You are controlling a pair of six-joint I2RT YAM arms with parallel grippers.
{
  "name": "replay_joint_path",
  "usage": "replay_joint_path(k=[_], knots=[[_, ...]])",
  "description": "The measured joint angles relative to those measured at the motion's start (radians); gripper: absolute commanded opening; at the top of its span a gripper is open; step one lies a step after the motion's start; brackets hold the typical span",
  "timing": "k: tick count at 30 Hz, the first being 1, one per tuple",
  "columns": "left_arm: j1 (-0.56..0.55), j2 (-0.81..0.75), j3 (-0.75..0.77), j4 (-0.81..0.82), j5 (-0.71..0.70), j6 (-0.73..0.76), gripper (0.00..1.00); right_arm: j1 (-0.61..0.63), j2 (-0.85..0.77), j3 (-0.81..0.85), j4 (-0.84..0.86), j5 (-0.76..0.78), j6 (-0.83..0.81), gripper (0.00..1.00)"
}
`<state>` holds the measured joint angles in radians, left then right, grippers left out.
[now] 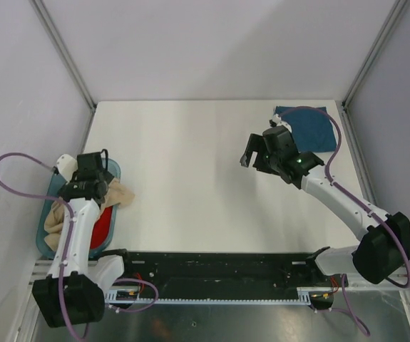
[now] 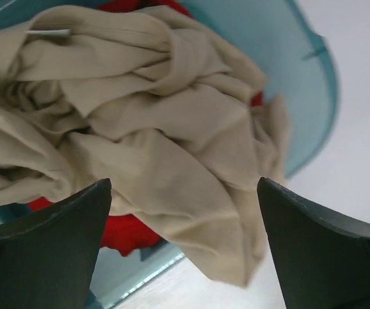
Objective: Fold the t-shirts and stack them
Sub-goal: Grab crumpled tshirt from bin with the left arm
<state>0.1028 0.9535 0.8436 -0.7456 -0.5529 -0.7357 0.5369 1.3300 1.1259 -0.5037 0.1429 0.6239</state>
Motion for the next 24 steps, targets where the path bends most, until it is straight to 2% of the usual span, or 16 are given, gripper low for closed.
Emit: replay_joint_path(k=[4, 8, 11, 15, 17, 19, 24], knots=[[0.079, 0.072, -0.024, -0.001, -0.035, -0.036, 0.98, 0.0, 0.005, -0.009, 0.004, -0.015, 0.0, 0.88], [0.154, 0.193, -0.038, 0.04, -0.008, -0.045, 0.85, 0.0, 0.008, -0.021, 0.006, -0.029, -0.001, 0.88], [0.219, 0.283, -0.038, 0.086, 0.05, -0.044, 0.63, 0.004, 0.008, -0.027, 0.008, -0.04, -0.001, 0.88], [0.254, 0.321, -0.038, 0.118, 0.095, -0.037, 0.2, 0.009, 0.008, -0.032, 0.009, -0.047, -0.002, 0.88], [0.257, 0.304, -0.038, 0.122, 0.099, -0.022, 0.05, 0.01, 0.008, -0.032, 0.009, -0.048, -0.004, 0.88], [0.259, 0.268, -0.037, 0.121, 0.104, -0.006, 0.01, 0.011, 0.008, -0.032, 0.01, -0.049, -0.005, 0.88], [0.261, 0.134, -0.015, 0.108, 0.103, 0.041, 0.0, 0.013, 0.007, -0.032, 0.016, -0.058, -0.008, 0.88]])
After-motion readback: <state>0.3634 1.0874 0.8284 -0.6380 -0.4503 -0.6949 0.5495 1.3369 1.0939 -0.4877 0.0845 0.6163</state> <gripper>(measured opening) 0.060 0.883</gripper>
